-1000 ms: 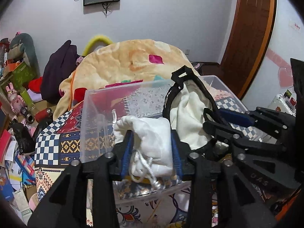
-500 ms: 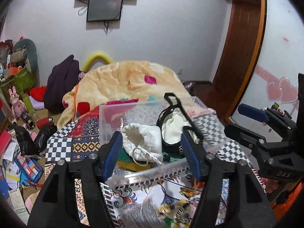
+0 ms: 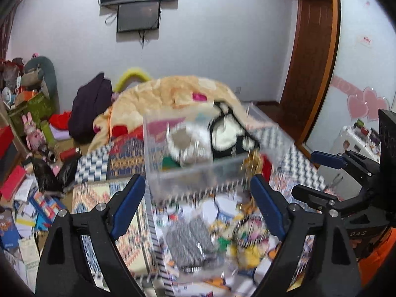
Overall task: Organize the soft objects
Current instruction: 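Grasp the silver sequined bag with the left tool while the right tool grasps the braided bracelet, then carry the sequined bag and bracelet over the clear box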
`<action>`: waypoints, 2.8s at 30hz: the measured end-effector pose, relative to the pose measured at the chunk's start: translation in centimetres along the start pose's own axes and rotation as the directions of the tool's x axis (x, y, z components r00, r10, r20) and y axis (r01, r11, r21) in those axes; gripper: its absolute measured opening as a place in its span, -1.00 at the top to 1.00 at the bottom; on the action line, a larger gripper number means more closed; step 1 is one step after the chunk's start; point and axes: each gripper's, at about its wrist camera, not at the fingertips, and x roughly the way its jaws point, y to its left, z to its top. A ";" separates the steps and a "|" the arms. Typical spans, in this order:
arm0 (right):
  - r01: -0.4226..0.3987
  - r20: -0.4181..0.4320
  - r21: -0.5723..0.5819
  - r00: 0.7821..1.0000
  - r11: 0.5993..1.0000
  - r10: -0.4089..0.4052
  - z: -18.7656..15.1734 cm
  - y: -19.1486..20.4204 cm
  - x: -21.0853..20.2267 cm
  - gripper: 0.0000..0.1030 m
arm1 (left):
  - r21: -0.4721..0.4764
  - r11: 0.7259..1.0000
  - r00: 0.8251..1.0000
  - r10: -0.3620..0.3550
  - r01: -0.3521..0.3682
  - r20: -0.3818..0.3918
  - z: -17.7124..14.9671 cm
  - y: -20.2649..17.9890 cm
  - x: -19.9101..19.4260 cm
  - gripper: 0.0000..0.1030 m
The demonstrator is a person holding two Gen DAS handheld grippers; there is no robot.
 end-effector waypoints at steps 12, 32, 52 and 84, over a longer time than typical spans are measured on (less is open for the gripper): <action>0.047 -0.192 -0.020 0.980 0.999 -0.050 -4.5 0.5 5.8 -0.51 | -0.034 0.996 0.980 0.073 -0.081 -0.186 -6.7 1.2 4.4 -0.70; 0.075 -0.184 0.064 0.981 0.995 -0.062 -6.7 -3.7 2.1 -0.22 | -0.052 0.997 0.983 0.043 -0.053 -0.178 -8.3 0.9 4.2 0.36; -0.007 -0.088 0.117 0.996 0.993 0.018 -4.8 -3.4 1.5 0.85 | -0.054 0.996 0.998 0.063 -0.064 -0.023 -4.5 1.1 -0.4 0.43; 0.098 0.157 0.146 0.980 0.985 -0.121 5.9 -5.4 1.9 0.85 | -0.054 0.998 0.991 0.033 -0.026 0.131 6.5 0.3 3.5 0.43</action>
